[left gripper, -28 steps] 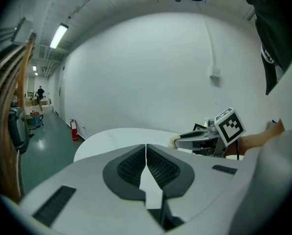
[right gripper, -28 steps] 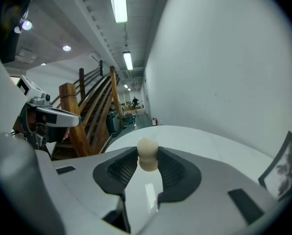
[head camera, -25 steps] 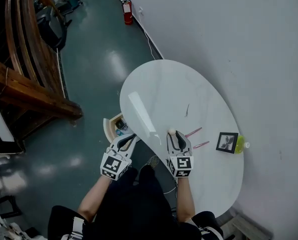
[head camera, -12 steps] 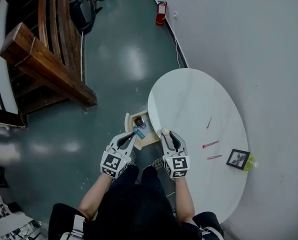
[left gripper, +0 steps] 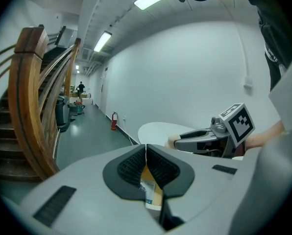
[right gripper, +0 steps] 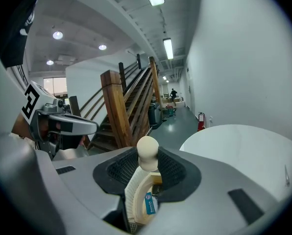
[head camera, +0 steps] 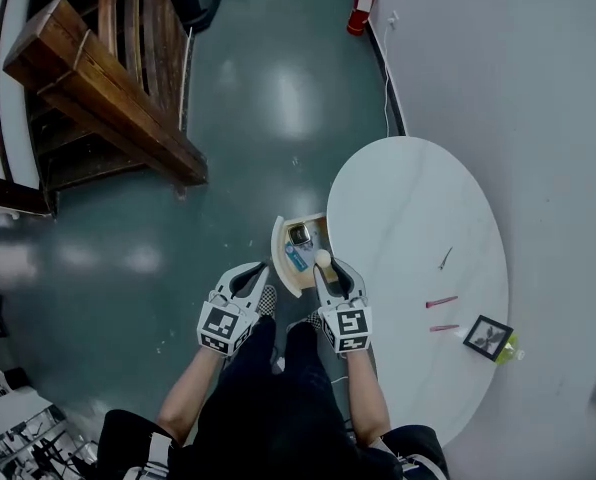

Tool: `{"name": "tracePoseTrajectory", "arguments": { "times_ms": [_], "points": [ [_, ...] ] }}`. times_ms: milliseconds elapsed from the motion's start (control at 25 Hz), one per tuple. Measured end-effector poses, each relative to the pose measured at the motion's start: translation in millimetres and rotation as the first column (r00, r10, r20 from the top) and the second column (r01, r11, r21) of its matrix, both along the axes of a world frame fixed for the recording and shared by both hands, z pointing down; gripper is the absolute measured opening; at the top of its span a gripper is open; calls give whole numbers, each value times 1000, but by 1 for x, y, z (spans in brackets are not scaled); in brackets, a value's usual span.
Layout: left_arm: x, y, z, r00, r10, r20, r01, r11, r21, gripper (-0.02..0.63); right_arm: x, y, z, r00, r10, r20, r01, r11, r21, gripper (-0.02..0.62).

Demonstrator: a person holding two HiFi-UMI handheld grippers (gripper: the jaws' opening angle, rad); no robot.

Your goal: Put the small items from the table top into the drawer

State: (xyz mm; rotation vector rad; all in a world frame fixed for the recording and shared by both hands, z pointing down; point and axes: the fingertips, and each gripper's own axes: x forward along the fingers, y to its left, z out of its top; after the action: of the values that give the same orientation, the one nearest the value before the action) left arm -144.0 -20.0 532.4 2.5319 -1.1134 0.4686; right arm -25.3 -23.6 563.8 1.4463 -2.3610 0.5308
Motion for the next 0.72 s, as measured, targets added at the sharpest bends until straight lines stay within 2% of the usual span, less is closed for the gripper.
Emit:
{"name": "tracePoseTrajectory", "arguments": {
  "times_ms": [280,720],
  "points": [
    [-17,-6,51,1000,-3,-7,3,997,-82,21,-17,-2,58,999,-12,-33,8,995,-101,146],
    [-14,-6,130,1000,16,-10,-18,980,-196,21,-28,8,155,999,-27,-45,16,970,-242,146]
  ]
}}
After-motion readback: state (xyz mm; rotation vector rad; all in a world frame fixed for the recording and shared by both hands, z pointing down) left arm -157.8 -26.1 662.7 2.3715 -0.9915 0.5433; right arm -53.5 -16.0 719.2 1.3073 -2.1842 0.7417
